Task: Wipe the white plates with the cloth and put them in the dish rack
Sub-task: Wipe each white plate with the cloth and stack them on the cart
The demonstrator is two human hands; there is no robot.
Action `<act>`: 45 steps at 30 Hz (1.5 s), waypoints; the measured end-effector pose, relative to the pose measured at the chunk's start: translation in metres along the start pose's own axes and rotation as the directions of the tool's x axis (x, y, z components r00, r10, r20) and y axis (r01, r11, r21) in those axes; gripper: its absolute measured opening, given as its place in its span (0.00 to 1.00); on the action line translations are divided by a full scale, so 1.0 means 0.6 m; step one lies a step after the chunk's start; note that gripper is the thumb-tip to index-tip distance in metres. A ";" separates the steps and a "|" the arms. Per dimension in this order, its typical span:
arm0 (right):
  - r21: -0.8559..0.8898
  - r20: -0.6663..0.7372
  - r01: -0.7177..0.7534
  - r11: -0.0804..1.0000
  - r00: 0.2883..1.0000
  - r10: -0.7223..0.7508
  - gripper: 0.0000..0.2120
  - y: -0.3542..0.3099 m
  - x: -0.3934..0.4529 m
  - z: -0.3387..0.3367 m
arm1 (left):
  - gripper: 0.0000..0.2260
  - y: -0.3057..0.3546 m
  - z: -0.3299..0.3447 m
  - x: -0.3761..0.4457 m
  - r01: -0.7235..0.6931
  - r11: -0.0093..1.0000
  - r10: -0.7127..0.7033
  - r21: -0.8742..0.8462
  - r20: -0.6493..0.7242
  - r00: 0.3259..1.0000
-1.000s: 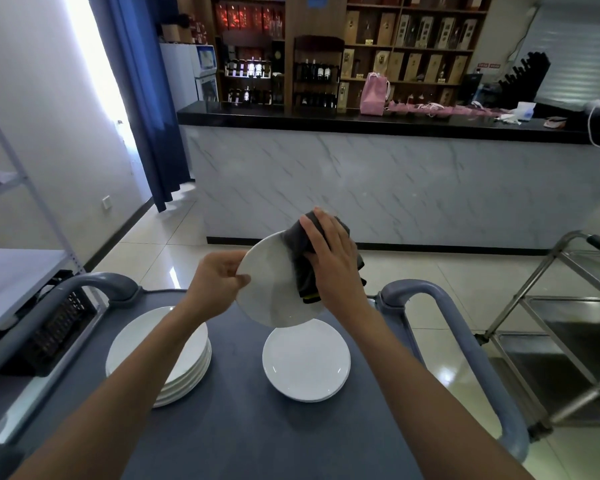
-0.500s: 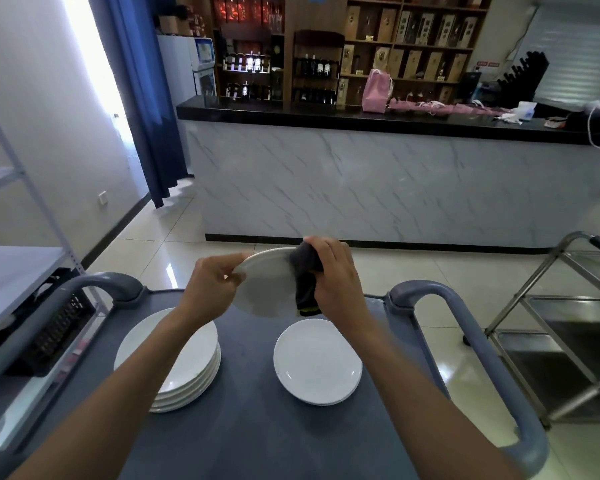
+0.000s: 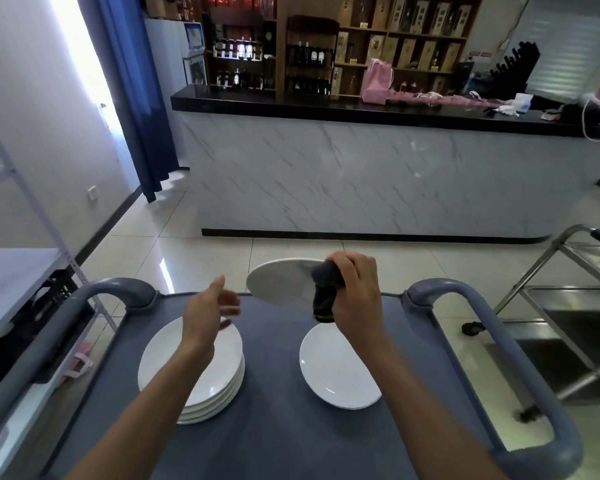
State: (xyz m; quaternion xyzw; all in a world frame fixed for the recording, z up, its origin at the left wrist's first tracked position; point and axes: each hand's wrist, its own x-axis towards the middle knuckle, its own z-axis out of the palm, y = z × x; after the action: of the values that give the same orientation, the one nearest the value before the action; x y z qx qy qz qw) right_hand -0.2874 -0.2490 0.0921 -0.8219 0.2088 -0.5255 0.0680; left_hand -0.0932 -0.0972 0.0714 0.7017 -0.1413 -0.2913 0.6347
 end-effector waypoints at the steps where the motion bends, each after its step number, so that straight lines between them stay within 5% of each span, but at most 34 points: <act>1: -0.002 -0.003 0.000 1.000 1.000 0.000 0.20 -0.005 -0.001 0.003 | 0.26 0.000 -0.004 0.003 0.166 0.986 -0.162 -0.028 0.101 0.982; 3: -0.008 0.000 0.001 1.000 1.000 -0.001 0.19 -0.017 -0.006 0.011 | 0.33 0.007 -0.006 0.012 0.381 0.924 -0.357 -0.032 0.288 0.889; 7: -0.037 0.017 0.021 0.999 1.000 -0.020 0.14 -0.034 -0.022 0.026 | 0.35 0.022 -0.005 0.029 0.497 0.866 -0.422 -0.053 0.456 0.784; 14: -0.071 0.168 0.078 0.994 0.984 -0.065 0.14 -0.041 -0.070 0.040 | 0.16 0.028 -0.016 0.036 0.570 0.688 -0.319 -0.450 0.517 0.794; 17: -0.071 0.232 0.082 0.994 0.971 -0.064 0.24 -0.045 -0.102 0.041 | 0.08 0.036 -0.029 0.041 0.521 0.706 -0.301 -0.481 0.462 0.834; 25: -0.074 0.268 0.057 0.996 0.963 -0.035 0.22 -0.064 -0.124 0.046 | 0.13 0.043 -0.051 0.051 0.346 0.787 -0.126 -0.510 0.416 0.900; 29: -0.009 0.204 -0.052 0.999 0.978 0.053 0.18 -0.096 -0.103 0.054 | 0.13 0.043 -0.062 0.055 0.223 0.858 -0.043 -0.463 0.368 0.929; 31: 0.074 0.223 -0.190 0.979 0.960 0.169 0.24 -0.118 -0.086 0.059 | 0.14 0.042 -0.062 0.052 0.166 0.897 -0.012 -0.409 0.352 0.936; 38: 0.131 0.196 -0.283 0.950 0.947 0.255 0.23 -0.158 -0.028 0.098 | 0.16 0.038 -0.040 0.023 0.012 0.962 0.102 -0.271 0.400 0.911; 45: 0.102 -0.043 -0.308 0.946 0.949 0.313 0.21 -0.145 0.009 0.122 | 0.15 0.030 -0.032 0.017 -0.075 0.977 0.166 -0.199 0.492 0.855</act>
State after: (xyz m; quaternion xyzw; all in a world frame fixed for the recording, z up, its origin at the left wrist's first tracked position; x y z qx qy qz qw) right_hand -0.1965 -0.1801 0.0932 -0.7589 0.3127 -0.5414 0.1821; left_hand -0.0707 -0.0904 0.0873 0.5328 -0.3206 -0.4356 0.6508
